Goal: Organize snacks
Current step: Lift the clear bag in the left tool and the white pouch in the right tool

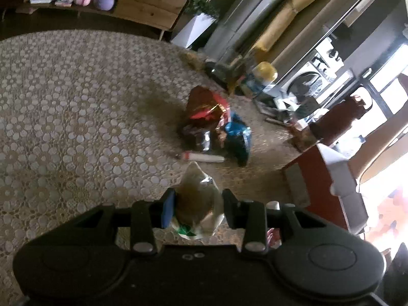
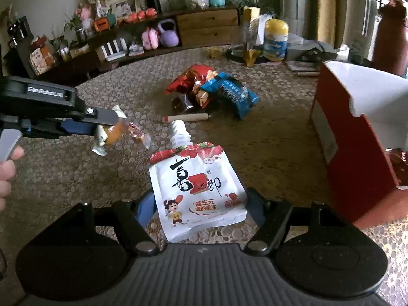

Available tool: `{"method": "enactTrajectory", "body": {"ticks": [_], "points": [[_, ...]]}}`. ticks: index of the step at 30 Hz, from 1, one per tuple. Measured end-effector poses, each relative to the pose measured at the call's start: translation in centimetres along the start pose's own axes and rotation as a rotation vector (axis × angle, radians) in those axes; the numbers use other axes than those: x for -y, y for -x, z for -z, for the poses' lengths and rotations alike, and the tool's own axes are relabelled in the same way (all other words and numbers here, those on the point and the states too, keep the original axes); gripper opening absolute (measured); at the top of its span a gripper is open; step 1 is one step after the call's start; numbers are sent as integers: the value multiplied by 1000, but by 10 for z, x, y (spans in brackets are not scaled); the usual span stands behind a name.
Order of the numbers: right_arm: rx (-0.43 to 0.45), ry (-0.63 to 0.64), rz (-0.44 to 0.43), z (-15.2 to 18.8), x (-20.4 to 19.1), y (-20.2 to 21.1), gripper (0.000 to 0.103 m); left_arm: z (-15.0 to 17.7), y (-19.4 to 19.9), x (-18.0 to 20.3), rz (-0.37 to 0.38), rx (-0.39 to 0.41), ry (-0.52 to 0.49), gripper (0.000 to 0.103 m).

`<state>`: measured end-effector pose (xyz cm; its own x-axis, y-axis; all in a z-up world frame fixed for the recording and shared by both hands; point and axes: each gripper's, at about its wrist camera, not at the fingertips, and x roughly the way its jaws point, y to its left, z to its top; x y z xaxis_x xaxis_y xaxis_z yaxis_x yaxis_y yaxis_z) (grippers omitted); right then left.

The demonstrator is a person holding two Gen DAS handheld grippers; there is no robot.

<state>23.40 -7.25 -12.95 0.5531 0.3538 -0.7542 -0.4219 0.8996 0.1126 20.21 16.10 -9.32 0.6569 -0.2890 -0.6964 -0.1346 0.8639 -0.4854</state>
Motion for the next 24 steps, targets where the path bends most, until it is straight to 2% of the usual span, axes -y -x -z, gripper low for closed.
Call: {"method": "enactTrajectory", "body": {"ticks": [5,10,13,18,22,24], "points": [[25,-1,0,5,4,17,73,5,9,16,-18,-20,-63,37],[9,-11,4,17,9,20,73,29,-7,9,-41,-84,-48,37],[5,-15,4,21,11,22,73,35,-10,5,-60,-91,-51,37],[8,-27,-2,24,14,22,73,37,-12,-1,-133,-120,-89,38],[2,-34,-6,27,15,20,73,40,-12,-5,-131,-135,-111,44],[5,-33,-6,27,14,21,71,43,-11,-5,-143,-146,-132,55]]}}
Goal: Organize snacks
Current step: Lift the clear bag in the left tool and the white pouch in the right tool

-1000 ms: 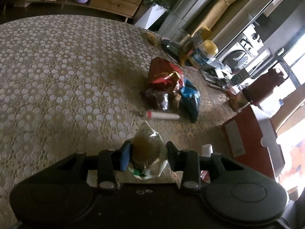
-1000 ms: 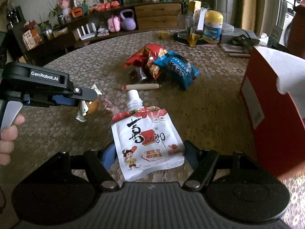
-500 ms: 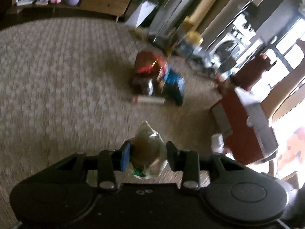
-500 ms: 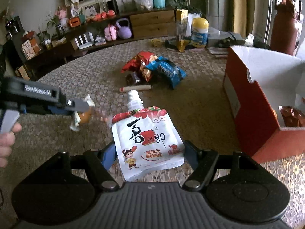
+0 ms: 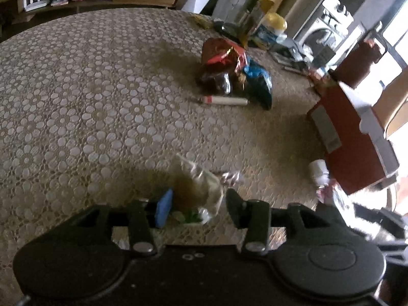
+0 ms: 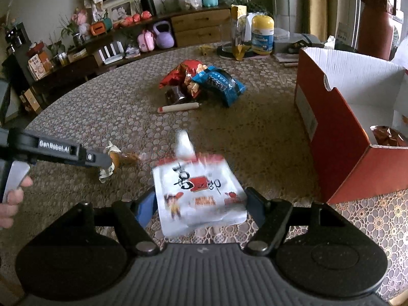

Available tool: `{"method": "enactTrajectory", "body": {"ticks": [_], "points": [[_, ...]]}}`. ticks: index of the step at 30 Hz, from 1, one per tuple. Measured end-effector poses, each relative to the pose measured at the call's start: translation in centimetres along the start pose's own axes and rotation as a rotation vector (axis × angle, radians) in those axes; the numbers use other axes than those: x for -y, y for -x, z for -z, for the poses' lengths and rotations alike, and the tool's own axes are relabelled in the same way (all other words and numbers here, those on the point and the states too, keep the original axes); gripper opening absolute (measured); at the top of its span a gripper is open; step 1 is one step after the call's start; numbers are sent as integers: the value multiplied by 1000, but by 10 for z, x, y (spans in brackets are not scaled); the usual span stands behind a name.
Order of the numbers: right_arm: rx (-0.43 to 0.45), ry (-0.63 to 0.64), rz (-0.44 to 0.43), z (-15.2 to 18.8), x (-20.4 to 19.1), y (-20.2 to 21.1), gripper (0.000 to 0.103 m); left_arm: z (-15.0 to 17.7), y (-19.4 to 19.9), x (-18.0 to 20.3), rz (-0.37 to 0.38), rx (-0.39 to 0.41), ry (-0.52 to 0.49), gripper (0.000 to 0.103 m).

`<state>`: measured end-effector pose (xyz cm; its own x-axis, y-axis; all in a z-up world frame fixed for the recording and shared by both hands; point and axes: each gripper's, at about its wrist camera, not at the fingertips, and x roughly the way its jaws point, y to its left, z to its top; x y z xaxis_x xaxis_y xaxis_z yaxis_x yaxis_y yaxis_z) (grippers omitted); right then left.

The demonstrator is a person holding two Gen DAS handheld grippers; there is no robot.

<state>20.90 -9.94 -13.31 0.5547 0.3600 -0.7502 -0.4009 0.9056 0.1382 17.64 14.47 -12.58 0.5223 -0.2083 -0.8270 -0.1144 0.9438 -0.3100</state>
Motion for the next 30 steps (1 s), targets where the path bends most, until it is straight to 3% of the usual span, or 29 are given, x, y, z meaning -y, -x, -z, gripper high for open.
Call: {"method": "enactTrajectory", "body": {"ticks": [2,11,13,15,23,30], "points": [[-5,-7,-2,0,1,-1,69,5,1,1,-13,0,-24,60],[-9,5,-3,-2,-2,-4,69,4,-4,8,-48,14,-52,64],[-13,7,-5,0,-2,-5,68,3,-7,9,-42,14,-46,60],[-15,5,-6,3,-2,-5,68,2,-11,8,-29,7,-37,42],[7,10,-3,2,-2,1,68,5,-1,-6,-32,29,9,39],[28,19,-6,1,-3,14,68,3,34,-9,1,62,5,39]]}}
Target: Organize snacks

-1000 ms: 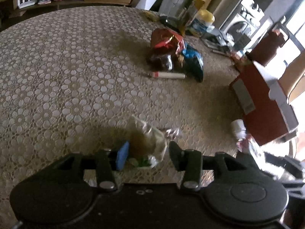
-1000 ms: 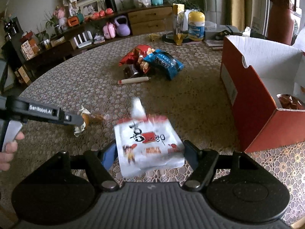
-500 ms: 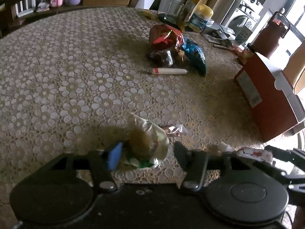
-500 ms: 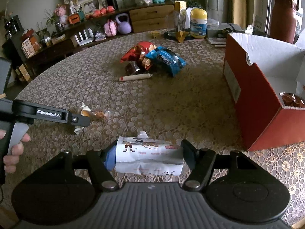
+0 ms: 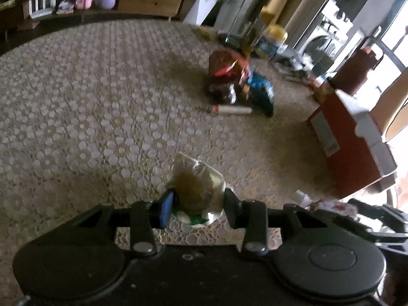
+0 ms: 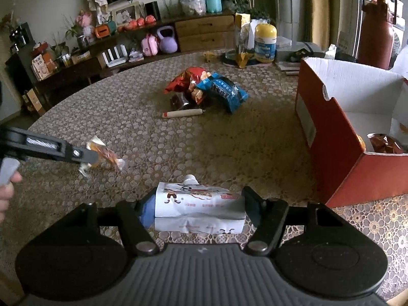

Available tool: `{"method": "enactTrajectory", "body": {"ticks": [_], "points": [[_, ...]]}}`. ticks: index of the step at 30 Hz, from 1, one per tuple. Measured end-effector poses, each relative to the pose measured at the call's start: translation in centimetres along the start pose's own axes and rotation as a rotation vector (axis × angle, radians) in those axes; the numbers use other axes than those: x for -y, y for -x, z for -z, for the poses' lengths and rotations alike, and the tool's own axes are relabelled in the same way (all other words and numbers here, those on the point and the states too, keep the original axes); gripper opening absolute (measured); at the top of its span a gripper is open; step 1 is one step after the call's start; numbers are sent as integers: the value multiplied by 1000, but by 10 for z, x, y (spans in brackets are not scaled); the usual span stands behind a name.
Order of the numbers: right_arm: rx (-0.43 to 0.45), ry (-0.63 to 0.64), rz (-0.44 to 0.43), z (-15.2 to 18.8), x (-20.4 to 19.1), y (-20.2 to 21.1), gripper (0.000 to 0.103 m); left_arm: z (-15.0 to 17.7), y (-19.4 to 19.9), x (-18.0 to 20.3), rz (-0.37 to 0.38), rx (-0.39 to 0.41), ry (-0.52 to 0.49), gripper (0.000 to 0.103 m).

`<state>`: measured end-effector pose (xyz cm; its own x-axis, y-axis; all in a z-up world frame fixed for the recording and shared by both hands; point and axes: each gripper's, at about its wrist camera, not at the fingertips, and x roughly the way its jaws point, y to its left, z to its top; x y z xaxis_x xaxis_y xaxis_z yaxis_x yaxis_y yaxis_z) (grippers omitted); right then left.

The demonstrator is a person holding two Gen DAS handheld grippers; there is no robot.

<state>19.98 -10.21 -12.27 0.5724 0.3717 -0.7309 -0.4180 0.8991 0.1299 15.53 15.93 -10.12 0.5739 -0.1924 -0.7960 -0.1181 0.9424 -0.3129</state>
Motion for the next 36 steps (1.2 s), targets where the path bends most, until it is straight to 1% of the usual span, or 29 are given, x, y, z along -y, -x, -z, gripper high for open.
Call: {"method": "enactTrajectory", "body": {"ticks": [3,6,10,11,12,14,15,16,17,18,21,25,26,27,30,32,34,35,36], "points": [[10,-8,-1,0,1,4,68,-4,12,1,17,0,-2,38],[21,-11,-4,0,1,8,68,-6,21,5,62,1,-16,38],[37,-13,-3,-1,3,14,68,-6,30,16,47,22,-58,38],[42,-14,0,-1,4,16,68,-7,31,20,35,28,-79,38],[48,-16,0,-2,5,18,68,-9,34,25,39,34,-99,37],[64,-20,-2,-5,8,24,68,-15,40,34,86,46,-127,35],[70,-23,-1,-6,10,26,68,-16,39,40,100,33,-156,33],[76,-24,2,-7,12,28,68,-16,34,49,78,4,-219,30],[80,-26,5,-7,14,28,68,-15,27,57,37,-15,-260,9],[85,-29,9,-7,16,30,68,-14,20,61,12,-42,-275,3],[93,-47,9,-5,23,32,68,-11,15,64,59,-48,-246,2],[86,-62,11,-1,31,30,68,-4,6,68,50,-60,-235,2],[84,-64,10,0,32,30,68,-4,5,67,41,-61,-228,3],[83,-65,8,2,34,30,68,-4,5,65,40,-63,-218,10],[84,-64,2,2,34,31,68,-7,9,56,34,-49,-196,19],[86,-65,0,2,34,31,68,-10,11,50,22,-38,-176,27],[87,-67,-3,2,33,30,68,-14,11,45,14,-23,-153,43],[88,-66,-5,2,32,30,68,-15,12,43,6,-12,-145,62],[88,-66,-6,2,32,30,68,-17,12,43,-11,5,-140,76]]}}
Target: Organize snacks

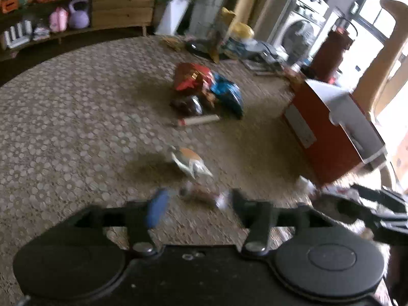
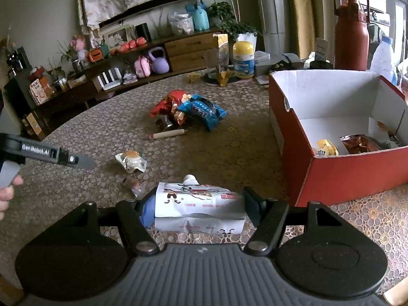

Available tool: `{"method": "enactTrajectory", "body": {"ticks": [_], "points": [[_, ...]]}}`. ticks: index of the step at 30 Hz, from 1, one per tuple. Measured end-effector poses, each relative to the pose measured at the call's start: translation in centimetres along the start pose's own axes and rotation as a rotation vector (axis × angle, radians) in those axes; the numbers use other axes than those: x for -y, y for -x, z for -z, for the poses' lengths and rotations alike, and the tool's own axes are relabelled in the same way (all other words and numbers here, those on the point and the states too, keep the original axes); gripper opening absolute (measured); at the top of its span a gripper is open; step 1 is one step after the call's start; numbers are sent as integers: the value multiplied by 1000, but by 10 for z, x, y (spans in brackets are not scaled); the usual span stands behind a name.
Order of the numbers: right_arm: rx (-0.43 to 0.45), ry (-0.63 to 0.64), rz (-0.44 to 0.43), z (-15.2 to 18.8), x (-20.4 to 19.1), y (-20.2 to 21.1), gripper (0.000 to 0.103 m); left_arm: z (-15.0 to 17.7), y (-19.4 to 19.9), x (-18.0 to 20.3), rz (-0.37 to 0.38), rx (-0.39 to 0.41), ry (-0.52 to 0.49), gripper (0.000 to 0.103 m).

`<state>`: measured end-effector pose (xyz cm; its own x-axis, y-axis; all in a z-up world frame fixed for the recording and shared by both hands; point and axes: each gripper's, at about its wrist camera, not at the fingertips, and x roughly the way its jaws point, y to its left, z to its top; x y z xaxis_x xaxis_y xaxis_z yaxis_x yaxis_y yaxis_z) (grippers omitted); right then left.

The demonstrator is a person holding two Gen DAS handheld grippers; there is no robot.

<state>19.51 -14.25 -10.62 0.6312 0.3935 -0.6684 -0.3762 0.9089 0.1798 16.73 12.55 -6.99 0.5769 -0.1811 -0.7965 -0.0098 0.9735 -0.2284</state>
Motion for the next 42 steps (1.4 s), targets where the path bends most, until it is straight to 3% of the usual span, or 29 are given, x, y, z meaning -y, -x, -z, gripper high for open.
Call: {"method": "enactTrajectory", "body": {"ticks": [4,6,15,20,22,24,29,35,42], "points": [[-4,2,0,-2,-1,-3,68,-8,-11,4,-22,33,-21,79],[-10,4,3,-3,-1,-5,68,-11,-24,6,-30,34,-19,86],[-34,3,19,-6,1,-17,68,-20,-79,10,-103,-12,-35,87],[-44,4,24,-7,1,-19,68,-18,-96,6,-110,-44,-15,72],[-46,4,24,-8,1,-21,68,-17,-98,5,-118,-49,-14,71],[-47,4,25,-7,1,-21,68,-16,-99,5,-129,-51,-17,57],[-45,4,26,-7,1,-20,68,-13,-97,2,-173,-46,-13,47],[-18,7,23,-8,-1,-10,68,-16,-76,0,-173,-11,9,45],[38,4,31,-18,5,15,68,-29,-35,22,-114,35,-21,45]]}}
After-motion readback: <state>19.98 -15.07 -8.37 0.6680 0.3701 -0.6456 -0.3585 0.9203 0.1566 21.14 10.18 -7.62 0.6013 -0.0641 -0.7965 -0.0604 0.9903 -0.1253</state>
